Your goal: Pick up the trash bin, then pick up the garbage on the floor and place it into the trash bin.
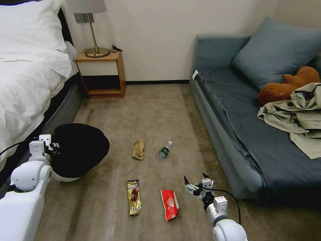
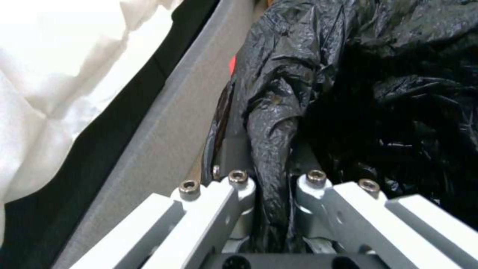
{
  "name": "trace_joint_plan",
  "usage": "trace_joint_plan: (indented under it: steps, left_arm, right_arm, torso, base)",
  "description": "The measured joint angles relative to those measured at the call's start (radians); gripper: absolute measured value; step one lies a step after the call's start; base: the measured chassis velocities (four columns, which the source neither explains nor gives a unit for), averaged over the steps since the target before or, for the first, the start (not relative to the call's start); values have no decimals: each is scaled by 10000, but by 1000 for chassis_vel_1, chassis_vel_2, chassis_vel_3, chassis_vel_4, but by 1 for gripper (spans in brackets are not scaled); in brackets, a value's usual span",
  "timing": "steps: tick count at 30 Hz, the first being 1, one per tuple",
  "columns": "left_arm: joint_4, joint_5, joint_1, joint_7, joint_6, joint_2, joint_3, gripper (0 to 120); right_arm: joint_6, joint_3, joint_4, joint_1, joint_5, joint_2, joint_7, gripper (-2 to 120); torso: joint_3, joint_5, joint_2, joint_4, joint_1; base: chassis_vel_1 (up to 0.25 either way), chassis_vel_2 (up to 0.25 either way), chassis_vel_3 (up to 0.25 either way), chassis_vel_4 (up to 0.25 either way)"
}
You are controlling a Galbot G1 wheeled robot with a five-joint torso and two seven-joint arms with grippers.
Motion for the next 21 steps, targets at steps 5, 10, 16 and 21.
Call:
trace_joint_plan:
  steps: [5,10,16,21]
  left_arm:
    - [-35,7,20,6,0,-2,76,4]
    - [-93,22,92,57,-15,4,92,4]
    - [-112,116,256,287,-174,-4,-56,4]
    - [-117,291,420,397,-261,-157,-181,4]
  right_arm:
    - [-326,-381,-349,412,14,-160,28,100]
    - [-571,-924,-1021,935,31,-249,64,100]
    - [-789,-1578,-1783,1600,203,-408,151,100]
    - [-890,-2138,-2537,2272,490,-572,190,100]
  torso:
    - [0,0,0,1,0]
    - [0,1,0,0,0]
    - [0,1,0,0,0]
    - [0,1,0,1,0]
  base:
    - [0,0,0,0]
    - [0,0,0,0]
    - [0,0,0,0]
    - [0,0,0,0]
